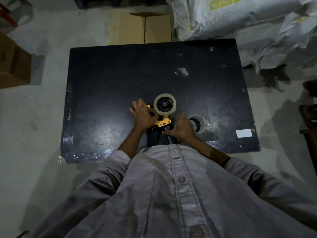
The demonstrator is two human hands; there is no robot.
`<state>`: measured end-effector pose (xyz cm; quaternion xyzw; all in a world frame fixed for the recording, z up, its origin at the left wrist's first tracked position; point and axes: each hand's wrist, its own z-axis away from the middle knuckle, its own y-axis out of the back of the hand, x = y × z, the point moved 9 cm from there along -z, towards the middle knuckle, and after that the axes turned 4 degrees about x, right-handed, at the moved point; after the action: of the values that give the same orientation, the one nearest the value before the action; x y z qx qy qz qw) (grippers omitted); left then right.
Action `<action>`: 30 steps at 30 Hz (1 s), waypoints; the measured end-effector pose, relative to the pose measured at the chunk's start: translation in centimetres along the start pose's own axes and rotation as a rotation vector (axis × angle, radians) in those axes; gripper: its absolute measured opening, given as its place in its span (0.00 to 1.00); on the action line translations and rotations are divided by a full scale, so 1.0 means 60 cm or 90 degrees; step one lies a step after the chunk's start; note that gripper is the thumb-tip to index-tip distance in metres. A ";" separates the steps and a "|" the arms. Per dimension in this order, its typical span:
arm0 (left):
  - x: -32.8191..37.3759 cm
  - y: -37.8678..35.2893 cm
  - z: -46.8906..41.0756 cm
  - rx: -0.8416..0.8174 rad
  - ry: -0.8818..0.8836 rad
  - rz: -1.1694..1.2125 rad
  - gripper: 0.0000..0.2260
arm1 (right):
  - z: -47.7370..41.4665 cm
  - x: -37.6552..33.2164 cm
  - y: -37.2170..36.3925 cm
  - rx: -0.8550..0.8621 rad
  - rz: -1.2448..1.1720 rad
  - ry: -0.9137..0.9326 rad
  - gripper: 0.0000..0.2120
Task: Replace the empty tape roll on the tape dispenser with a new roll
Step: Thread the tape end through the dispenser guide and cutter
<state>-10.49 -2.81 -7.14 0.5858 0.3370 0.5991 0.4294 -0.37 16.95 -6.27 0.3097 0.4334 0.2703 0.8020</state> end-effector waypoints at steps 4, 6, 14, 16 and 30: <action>-0.006 -0.001 0.016 0.007 -0.022 -0.005 0.07 | -0.002 -0.006 -0.002 -0.002 0.035 0.004 0.43; -0.016 0.001 0.026 0.006 -0.012 0.012 0.08 | -0.002 -0.009 -0.002 -0.005 0.047 0.014 0.43; -0.002 0.016 0.030 0.012 -0.152 -0.097 0.11 | -0.006 -0.004 -0.003 -0.002 0.074 0.004 0.38; 0.000 0.018 0.037 0.023 -0.191 -0.105 0.08 | -0.008 0.000 -0.003 -0.003 0.074 -0.004 0.37; -0.080 0.031 0.152 0.048 -0.168 -0.015 0.06 | -0.018 -0.015 -0.013 -0.034 0.111 0.017 0.36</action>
<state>-1.95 -8.83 -6.63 0.6711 0.3064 0.4990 0.4547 -1.63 16.11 -6.83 0.3215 0.4080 0.3544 0.7776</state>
